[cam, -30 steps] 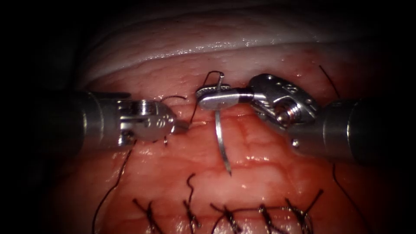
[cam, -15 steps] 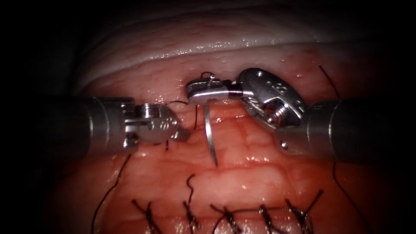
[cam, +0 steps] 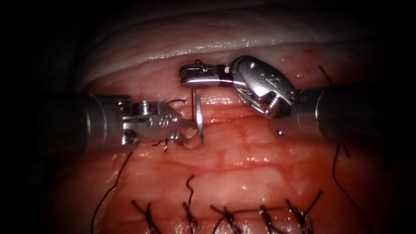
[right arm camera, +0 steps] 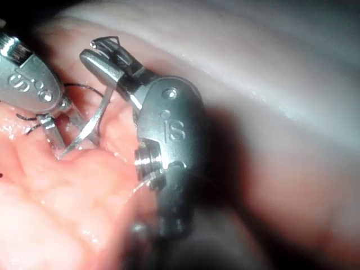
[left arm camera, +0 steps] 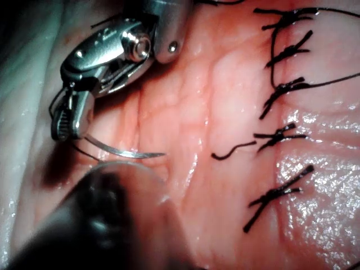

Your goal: Wound Closure

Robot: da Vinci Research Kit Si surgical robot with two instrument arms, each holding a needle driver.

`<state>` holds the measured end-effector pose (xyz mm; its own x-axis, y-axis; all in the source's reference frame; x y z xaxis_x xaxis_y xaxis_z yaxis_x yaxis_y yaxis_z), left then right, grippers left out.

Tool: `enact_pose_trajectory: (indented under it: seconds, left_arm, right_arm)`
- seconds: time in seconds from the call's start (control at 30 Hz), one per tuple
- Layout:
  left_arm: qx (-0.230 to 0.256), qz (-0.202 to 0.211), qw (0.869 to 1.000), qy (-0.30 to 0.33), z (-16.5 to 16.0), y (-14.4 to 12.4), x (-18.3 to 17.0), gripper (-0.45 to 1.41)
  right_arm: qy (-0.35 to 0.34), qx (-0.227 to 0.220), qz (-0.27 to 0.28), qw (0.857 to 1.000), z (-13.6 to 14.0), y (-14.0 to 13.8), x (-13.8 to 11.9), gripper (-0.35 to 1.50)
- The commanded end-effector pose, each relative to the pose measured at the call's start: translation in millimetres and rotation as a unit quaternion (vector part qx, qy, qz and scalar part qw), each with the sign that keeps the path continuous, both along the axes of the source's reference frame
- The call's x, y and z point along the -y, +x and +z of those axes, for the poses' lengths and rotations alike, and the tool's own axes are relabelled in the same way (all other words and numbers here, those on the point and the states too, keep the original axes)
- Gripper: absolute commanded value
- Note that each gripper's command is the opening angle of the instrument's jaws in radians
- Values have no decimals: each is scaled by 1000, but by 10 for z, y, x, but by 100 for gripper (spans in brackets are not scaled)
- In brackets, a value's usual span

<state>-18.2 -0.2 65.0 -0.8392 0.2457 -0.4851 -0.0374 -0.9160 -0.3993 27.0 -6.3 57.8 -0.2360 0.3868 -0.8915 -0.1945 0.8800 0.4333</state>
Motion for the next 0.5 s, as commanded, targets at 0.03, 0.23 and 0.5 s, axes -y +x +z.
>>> enact_pose_trajectory:
  seconds: [0.03,0.23,0.5]
  left_arm:
    - [0,1,1000,-1,5,-4,0,10]
    - [-1,0,1000,0,4,-2,3,7]
    - [-3,-7,1000,5,5,1,4,7]
  right_arm:
    - [-15,4,3,1000,7,6,-3,-35]
    - [-88,53,7,995,16,9,7,-35]
    - [-158,65,3,985,19,10,26,-35]
